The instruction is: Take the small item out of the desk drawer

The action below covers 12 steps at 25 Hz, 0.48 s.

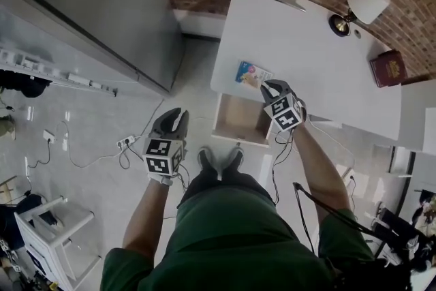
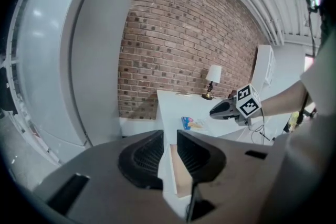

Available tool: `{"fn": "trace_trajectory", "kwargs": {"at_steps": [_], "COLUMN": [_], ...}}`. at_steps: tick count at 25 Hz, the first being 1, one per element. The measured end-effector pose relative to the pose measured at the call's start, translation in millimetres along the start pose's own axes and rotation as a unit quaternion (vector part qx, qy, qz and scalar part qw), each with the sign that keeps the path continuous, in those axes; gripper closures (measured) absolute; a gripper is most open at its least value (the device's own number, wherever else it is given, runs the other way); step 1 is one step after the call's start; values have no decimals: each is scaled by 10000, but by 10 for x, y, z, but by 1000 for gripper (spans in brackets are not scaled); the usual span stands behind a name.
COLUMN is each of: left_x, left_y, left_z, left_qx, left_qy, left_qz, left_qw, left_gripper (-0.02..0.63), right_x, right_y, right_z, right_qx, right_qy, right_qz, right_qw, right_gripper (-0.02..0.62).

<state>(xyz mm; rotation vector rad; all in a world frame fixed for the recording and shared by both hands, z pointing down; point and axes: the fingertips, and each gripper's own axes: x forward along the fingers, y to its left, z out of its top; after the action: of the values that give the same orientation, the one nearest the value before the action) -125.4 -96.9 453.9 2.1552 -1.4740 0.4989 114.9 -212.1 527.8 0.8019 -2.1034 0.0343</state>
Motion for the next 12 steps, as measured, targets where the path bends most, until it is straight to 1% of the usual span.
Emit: {"fn": "trace_trajectory", "kwargs": {"at_steps": [4, 6, 9, 12], "left_x": [4, 4, -25, -88], "left_y": [-22, -33, -47, -83], "left_z": [191, 313, 571, 899], "left_qx": [123, 185, 237, 282], "left_qy": [-207, -329, -602, -966], "left_qz": [-58, -80, -68, -91], "left_qw": [9997, 9993, 9979, 9949], "left_gripper": [534, 534, 534, 534], "right_x": [-317, -504, -826, -1169], "right_y": [-87, -131, -260, -383], "right_z": [245, 391, 566, 723], "right_qx": [294, 537, 1077, 1610], "right_qy": [-446, -724, -1155, -1584], "right_qz": [-333, -505, -757, -943], "right_qw": [9980, 9946, 9845, 9696], "right_gripper": [563, 573, 590, 592]}}
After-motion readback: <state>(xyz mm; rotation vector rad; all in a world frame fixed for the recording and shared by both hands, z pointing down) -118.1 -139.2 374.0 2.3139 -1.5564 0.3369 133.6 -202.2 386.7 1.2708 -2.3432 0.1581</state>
